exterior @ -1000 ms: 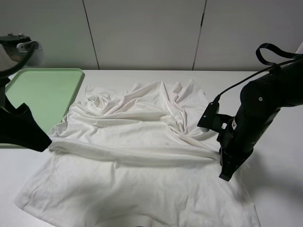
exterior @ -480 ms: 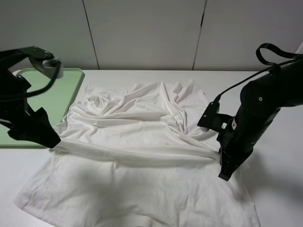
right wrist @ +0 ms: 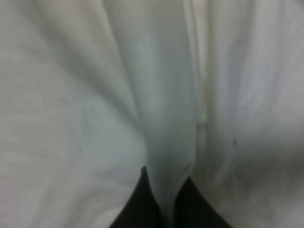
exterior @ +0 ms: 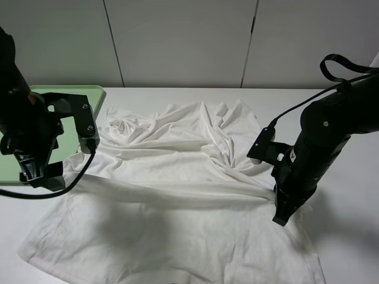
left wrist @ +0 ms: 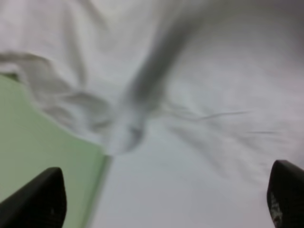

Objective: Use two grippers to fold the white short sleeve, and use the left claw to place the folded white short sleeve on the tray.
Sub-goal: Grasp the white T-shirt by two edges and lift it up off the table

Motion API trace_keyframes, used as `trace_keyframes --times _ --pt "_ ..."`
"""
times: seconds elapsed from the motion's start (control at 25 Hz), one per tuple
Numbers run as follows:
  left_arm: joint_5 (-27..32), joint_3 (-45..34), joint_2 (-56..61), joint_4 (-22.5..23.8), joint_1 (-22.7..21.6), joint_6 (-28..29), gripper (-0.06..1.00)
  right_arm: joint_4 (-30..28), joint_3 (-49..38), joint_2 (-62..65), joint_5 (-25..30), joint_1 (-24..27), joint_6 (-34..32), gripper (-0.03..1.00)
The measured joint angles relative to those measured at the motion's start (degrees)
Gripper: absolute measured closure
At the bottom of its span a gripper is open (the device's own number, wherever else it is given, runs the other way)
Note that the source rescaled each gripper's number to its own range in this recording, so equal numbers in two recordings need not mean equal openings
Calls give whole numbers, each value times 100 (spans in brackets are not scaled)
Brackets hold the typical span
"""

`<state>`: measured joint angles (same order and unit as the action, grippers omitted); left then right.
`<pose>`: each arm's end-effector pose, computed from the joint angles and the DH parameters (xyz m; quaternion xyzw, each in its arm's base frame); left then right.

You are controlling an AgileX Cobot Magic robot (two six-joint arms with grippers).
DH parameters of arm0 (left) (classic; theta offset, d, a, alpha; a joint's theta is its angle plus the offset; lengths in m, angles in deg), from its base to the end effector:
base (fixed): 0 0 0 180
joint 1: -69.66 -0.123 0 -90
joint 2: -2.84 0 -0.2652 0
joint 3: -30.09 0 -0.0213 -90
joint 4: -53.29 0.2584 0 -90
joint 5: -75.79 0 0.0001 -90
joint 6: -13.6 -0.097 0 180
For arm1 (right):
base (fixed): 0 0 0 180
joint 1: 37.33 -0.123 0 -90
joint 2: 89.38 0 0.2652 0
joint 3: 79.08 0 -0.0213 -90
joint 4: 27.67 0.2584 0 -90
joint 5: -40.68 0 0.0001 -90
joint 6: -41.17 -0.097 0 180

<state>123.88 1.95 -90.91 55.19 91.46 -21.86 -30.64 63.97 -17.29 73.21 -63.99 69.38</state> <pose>0.2467 -0.0961 0.1737 0.4860 0.8695 0.0235 0.0851 0.2265 0.1107 0.0794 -0.4796 0.8771 -0.0147 0.0226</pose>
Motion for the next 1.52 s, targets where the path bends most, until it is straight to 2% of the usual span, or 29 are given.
trace_keyframes --times 0.12,0.16,0.2,0.28,0.52,0.76,1.04,1.24,1.52 --pt "-280 0 -62 661 225 -310 11 0 0 0 6 0 -21 97" --pt "-280 0 -62 661 225 -310 11 0 0 0 6 0 -21 97" --pt "-571 0 -80 1001 305 -413 12 0 0 0 6 0 -44 97" --pt "-1161 0 -130 1273 332 -682 12 0 0 0 0 0 -115 97" --pt "-1078 11 -916 1301 332 -1005 12 0 0 0 -10 0 -299 97" --pt "-1293 11 -1541 1318 358 -1398 13 0 0 0 -10 0 -299 97" --pt "-1611 11 -1764 1307 358 -1431 25 0 0 0 -43 0 -299 97" --pt "-1676 11 -1802 870 358 -1612 30 0 0 0 -136 0 -299 97" --pt "-1862 11 -1815 647 358 -1761 32 0 0 0 -145 0 -299 97"
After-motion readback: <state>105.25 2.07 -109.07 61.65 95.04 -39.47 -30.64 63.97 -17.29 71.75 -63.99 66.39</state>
